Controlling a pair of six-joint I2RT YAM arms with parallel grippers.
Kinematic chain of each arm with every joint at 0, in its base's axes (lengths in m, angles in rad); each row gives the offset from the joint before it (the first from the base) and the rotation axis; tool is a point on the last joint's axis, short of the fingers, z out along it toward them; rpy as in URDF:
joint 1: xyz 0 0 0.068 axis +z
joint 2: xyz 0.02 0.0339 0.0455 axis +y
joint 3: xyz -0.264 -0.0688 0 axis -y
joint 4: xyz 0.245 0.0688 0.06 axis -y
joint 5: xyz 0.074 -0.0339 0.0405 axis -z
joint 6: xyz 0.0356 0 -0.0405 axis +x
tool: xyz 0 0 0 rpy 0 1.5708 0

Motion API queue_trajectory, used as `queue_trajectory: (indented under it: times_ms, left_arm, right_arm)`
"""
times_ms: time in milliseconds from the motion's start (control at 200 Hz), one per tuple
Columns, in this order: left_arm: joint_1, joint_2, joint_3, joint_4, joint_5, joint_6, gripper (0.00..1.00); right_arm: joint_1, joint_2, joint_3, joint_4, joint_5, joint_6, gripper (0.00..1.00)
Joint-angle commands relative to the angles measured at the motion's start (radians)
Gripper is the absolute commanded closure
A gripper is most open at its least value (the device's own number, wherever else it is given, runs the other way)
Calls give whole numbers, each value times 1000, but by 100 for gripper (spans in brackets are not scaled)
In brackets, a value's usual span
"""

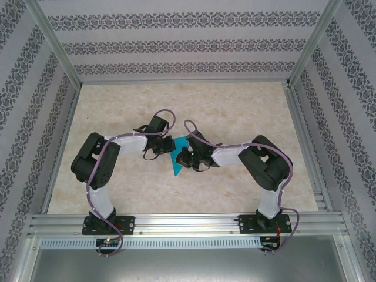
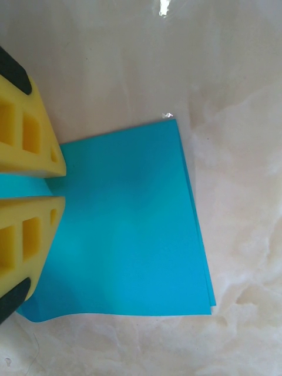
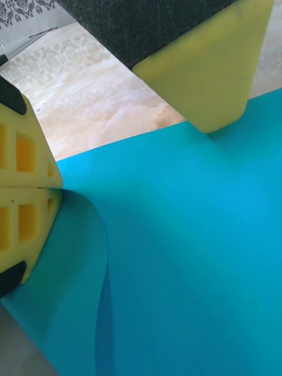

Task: Fold a paper plane with a square sheet of paper (pick it up from the middle)
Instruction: Third fold the triangle at the center of the table.

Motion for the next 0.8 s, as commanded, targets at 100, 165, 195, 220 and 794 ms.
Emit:
queue_trajectory:
  times_ms: [100, 165, 195, 220, 794]
  left_arm:
    - [6, 31, 3, -25, 21, 1, 82]
    - [6, 28, 4, -24, 24, 2, 82]
    - [5, 29, 4, -25, 23, 1, 83]
    - [6, 28, 5, -26, 24, 1, 83]
    - [115, -169, -32, -71, 30, -24, 77]
  right_arm:
    - [-4, 15, -6, 25, 17, 6, 94]
    - [-5, 17, -4, 17, 19, 5, 93]
    - [-6, 19, -3, 10, 21, 3, 93]
    - [-5, 20, 0, 3, 22, 1, 92]
    - [-2, 41, -3, -27, 10, -32, 62]
